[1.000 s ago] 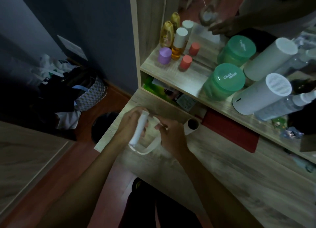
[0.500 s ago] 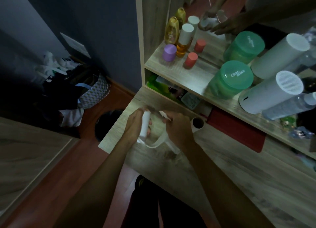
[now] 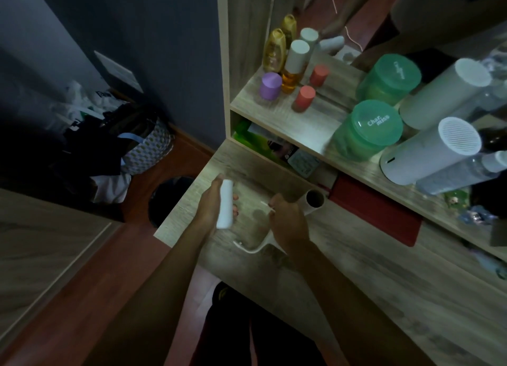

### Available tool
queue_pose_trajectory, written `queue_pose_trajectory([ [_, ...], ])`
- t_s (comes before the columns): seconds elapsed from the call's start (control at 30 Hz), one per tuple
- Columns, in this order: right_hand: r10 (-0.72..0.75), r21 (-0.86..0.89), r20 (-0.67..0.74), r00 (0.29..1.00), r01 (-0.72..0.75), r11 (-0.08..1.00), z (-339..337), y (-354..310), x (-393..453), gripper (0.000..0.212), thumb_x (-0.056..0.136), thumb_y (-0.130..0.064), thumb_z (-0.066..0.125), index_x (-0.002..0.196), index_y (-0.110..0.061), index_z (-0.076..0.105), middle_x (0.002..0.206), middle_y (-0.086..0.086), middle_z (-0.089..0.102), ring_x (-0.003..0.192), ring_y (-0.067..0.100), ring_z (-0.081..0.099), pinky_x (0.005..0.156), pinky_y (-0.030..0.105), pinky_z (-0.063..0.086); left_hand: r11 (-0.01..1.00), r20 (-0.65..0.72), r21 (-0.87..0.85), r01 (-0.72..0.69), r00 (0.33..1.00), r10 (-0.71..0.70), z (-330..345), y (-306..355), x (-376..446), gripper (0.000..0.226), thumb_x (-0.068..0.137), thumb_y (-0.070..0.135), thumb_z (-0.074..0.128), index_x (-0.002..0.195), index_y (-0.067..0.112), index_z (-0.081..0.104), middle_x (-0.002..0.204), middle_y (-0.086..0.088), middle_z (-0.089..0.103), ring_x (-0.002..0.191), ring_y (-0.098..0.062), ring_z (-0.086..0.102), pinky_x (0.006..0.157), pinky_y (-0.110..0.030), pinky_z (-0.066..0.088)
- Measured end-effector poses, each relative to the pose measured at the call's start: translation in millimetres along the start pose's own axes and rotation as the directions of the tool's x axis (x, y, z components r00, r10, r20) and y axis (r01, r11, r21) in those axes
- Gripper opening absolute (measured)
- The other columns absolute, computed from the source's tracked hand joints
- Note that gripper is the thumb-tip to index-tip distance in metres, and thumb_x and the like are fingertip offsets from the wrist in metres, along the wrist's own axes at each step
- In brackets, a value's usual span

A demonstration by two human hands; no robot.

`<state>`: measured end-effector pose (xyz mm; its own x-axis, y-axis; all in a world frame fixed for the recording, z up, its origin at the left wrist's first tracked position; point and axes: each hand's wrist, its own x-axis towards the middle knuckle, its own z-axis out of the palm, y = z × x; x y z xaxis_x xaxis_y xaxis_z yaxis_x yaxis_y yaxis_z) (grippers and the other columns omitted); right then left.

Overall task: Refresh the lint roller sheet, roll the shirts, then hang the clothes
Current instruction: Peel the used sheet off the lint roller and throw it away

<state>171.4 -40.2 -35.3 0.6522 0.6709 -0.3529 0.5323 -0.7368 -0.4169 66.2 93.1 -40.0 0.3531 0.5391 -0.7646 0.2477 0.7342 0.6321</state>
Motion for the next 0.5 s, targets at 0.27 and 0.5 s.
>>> queue_pose_trajectory([
  [0.27,-0.017,-0.118,-0.075,0.997,0.008,0.993,13,18,-12,0.018,0.098,-0.013,0.042,0.11,-0.012,0.057,0.112,0.007,0.057,0.092,0.022,0.061,0.076,0.031,0.05,0.989,0.095,-0.123,0.082,0.993,-0.071,1,-8,3,0.052,0.087,0.059,0.051,0.102,0.01,0.063,0.067,-0.006,0.06,0.048,-0.017,0.055,0.05,-0.027,0.047],
  [0.5,-0.219,-0.106,-0.309,0.926,0.195,0.975,14,13,-35,0.03,0.095,-0.032,0.051,0.114,-0.012,0.061,0.11,0.006,0.062,0.097,0.022,0.061,0.076,0.034,0.054,0.991,0.099,-0.111,0.072,0.993,-0.061,9,-11,-4,0.054,0.092,0.051,0.048,0.118,0.004,0.055,0.086,-0.014,0.061,0.065,-0.022,0.061,0.059,-0.031,0.054],
])
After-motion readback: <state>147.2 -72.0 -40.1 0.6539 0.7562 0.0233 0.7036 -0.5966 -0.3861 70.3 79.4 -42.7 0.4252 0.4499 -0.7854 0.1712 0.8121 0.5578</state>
